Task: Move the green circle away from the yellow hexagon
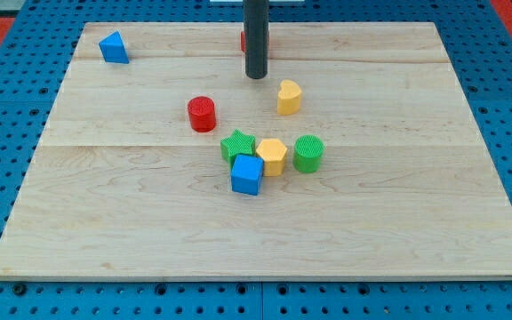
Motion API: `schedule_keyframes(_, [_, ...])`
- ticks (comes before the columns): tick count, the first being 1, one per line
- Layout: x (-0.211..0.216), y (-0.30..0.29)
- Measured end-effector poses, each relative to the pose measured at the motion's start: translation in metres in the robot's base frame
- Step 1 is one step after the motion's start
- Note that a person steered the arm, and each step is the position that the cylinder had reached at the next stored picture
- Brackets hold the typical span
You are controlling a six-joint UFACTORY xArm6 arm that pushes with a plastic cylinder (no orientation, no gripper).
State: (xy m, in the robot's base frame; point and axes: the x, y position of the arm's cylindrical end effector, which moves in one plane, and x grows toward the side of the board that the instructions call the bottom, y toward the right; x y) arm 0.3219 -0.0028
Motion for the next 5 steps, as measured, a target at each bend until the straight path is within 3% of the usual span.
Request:
schedule_keyframes(1, [0.03, -0.027])
schedule_keyframes(2, [0.087, 0.008])
schedule_keyframes(3, [0.108, 0.025])
schedule_keyframes(5, [0.135, 0.154])
